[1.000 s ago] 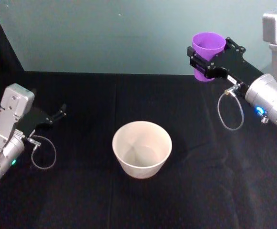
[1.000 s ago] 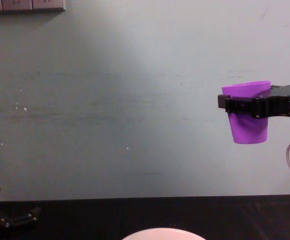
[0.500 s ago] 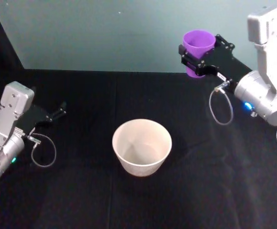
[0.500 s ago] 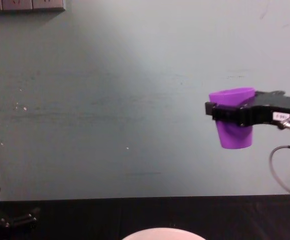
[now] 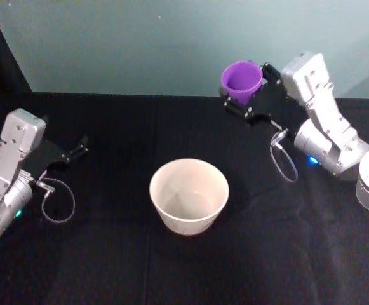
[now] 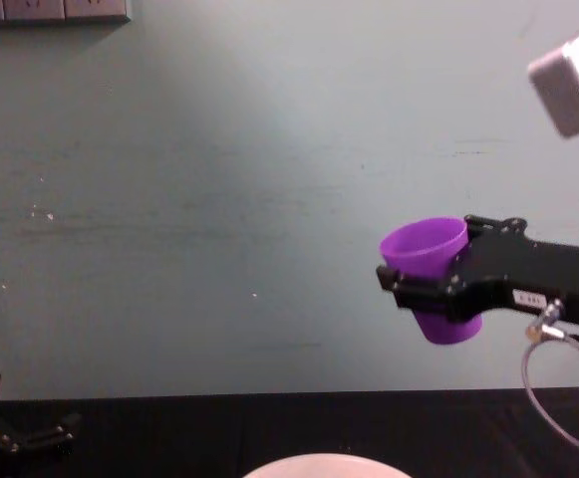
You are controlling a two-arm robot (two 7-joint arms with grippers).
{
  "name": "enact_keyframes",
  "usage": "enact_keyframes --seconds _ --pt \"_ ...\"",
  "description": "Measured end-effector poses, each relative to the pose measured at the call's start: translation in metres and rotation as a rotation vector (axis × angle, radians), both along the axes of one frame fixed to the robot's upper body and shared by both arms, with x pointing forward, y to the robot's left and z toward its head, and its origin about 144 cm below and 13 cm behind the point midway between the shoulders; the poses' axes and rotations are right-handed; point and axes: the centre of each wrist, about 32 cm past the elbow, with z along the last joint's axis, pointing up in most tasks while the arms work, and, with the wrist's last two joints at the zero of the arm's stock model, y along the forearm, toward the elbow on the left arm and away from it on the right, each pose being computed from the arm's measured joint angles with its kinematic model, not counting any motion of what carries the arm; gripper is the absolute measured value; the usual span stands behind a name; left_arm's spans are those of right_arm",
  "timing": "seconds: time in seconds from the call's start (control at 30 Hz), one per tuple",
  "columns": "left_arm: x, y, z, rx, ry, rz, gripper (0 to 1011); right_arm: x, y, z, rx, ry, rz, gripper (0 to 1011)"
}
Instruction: Pick up the cup and pour the mung beans from the cup into the bowl.
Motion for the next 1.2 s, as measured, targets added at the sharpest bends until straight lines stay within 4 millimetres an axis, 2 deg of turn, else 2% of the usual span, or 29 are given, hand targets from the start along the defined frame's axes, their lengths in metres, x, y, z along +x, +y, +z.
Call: enact_keyframes --seconds 0.23,0.5,0.93,1.2 --pt "0.0 0.0 0.0 0.0 0.0 0.0 1000 -0.005 -0.003 -0.006 -0.159 -0.058 0.052 750" --pt "0.0 0.0 0.0 0.0 0.0 0.0 1000 -0.012 -0.003 -0.004 -0.322 -0.126 0.092 751" --pt "0.0 0.0 0.0 0.0 0.0 0.0 1000 -0.026 0.006 -0.003 -0.659 -0.317 0.14 750" --pt "0.0 0.0 0.0 0.0 0.0 0.0 1000 -0.029 0.009 -0.005 -0.774 -0.4 0.146 750"
